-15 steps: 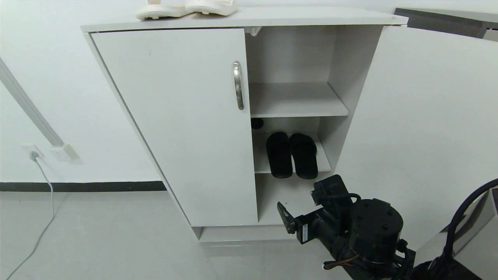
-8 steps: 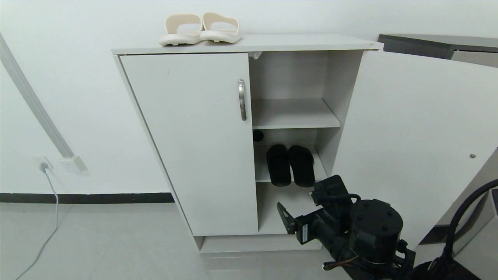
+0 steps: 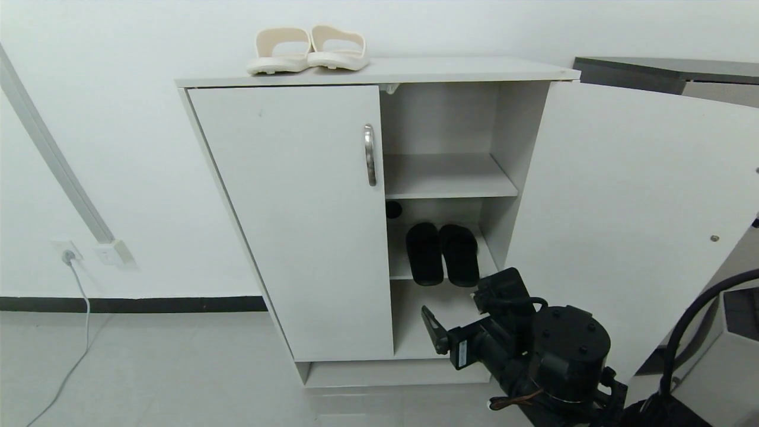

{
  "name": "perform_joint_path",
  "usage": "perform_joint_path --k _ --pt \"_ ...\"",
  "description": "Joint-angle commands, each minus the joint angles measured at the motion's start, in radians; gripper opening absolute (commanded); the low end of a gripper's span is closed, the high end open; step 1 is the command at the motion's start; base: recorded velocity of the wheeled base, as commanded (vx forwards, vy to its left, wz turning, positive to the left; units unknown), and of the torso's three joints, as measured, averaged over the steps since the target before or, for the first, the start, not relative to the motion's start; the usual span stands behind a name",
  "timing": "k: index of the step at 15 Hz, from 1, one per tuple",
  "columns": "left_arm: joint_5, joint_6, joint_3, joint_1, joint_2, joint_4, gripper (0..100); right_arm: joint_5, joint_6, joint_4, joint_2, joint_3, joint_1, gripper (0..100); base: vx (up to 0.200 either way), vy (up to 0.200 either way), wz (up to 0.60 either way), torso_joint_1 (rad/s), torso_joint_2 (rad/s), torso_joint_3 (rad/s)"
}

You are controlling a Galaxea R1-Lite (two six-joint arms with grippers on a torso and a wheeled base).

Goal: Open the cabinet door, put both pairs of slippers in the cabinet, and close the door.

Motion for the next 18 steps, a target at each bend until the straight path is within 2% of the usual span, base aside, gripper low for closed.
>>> perform_joint_path --k 1,15,18 --pt "-0.001 0.000 0.000 0.001 0.001 0.000 0 0.000 -0.002 0.000 0.016 0.001 0.000 100 0.000 0.200 0.00 0.002 0.01 0.007" --pt "0.000 -0.004 0.000 -0.001 0.001 -0.001 0 -0.002 -0.002 -0.003 0.018 0.004 -0.003 100 0.000 0.200 0.00 0.004 0.00 0.003" --pt "0.003 -0.006 0.000 0.001 0.001 -0.001 0 0.001 -0.015 -0.034 0.033 0.003 -0.028 100 0.000 0.000 0.00 0.000 0.00 0.000"
